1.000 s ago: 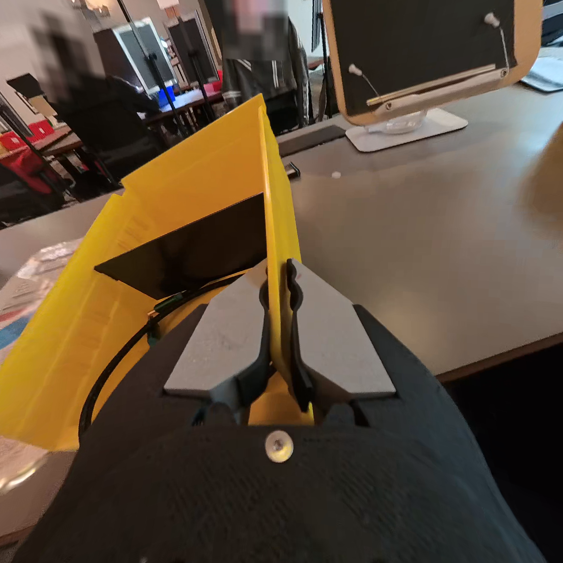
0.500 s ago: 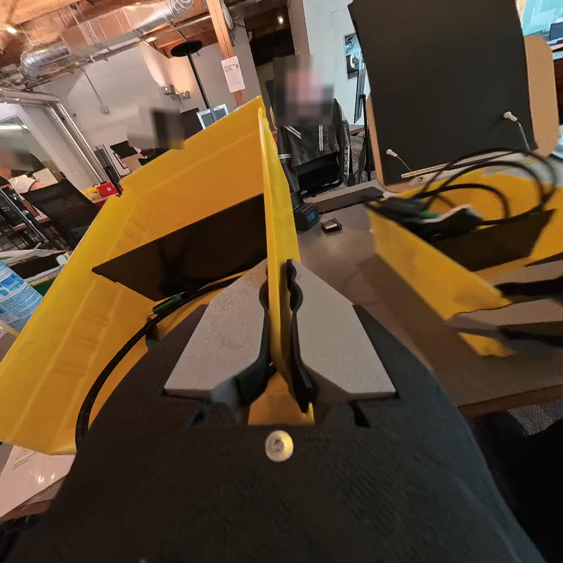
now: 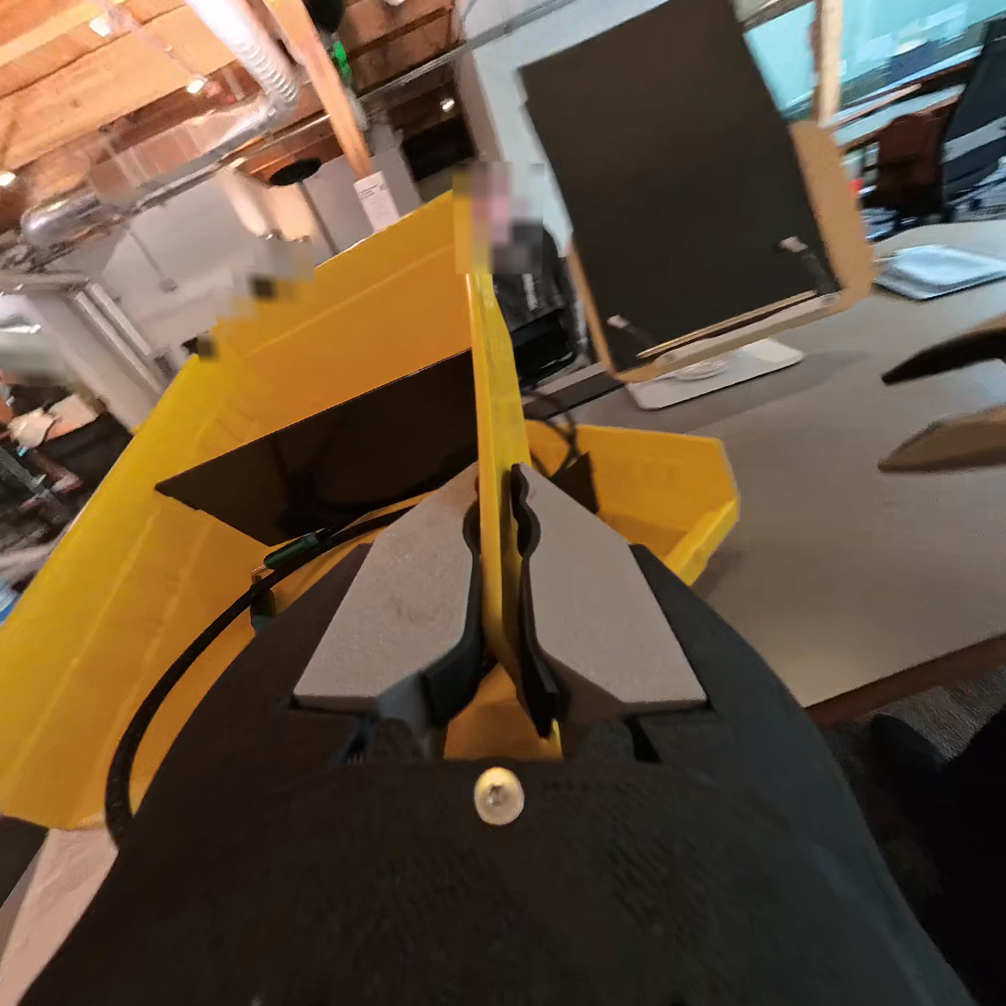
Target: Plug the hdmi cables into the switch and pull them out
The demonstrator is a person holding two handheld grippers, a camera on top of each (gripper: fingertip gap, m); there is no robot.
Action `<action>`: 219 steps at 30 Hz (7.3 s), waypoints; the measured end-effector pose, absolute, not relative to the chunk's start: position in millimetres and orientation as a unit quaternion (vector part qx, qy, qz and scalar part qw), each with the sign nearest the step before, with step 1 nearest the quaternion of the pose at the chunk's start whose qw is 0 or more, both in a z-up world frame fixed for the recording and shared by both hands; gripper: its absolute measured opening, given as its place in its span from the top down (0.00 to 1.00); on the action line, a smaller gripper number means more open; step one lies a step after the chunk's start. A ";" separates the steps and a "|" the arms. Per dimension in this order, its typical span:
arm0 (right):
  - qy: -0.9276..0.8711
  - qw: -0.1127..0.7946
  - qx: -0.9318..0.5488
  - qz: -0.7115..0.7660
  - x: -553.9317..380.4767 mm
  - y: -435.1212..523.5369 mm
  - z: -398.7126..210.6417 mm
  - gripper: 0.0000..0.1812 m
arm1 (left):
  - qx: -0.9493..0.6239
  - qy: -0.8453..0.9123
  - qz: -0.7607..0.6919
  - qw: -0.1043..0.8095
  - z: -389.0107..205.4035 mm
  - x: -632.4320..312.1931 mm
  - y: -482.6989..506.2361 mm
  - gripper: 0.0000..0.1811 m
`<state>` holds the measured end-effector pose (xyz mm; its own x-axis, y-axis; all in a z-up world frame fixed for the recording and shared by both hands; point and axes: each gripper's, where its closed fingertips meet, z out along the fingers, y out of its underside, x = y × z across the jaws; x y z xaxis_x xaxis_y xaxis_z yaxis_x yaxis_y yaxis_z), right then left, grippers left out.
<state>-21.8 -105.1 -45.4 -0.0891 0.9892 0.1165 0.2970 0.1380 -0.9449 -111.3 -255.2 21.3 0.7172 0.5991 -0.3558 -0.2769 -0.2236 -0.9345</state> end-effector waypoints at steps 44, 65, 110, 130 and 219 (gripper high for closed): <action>-0.614 0.474 -0.590 0.223 79.8 73.6 -104.0 0.65 | -0.805 0.017 0.167 0.569 -100.9 42.8 2.7 0.62; -0.747 0.395 -0.491 0.214 79.5 25.9 -125.7 0.79 | -0.844 -0.090 0.225 0.479 -131.7 -107.4 -130.0 0.65; -0.640 0.388 -0.585 0.311 167.3 99.5 -115.1 0.68 | -0.808 -0.199 0.242 0.498 -150.3 -168.9 -167.5 0.78; -0.626 0.414 -0.583 0.310 134.7 64.1 -143.5 0.80 | -0.786 -0.252 0.265 0.498 -146.2 -171.5 -195.4 0.99; -0.577 0.455 -0.535 0.416 -176.7 133.3 -127.8 0.66 | -0.707 -0.053 0.217 0.671 -85.8 -190.1 108.3 0.90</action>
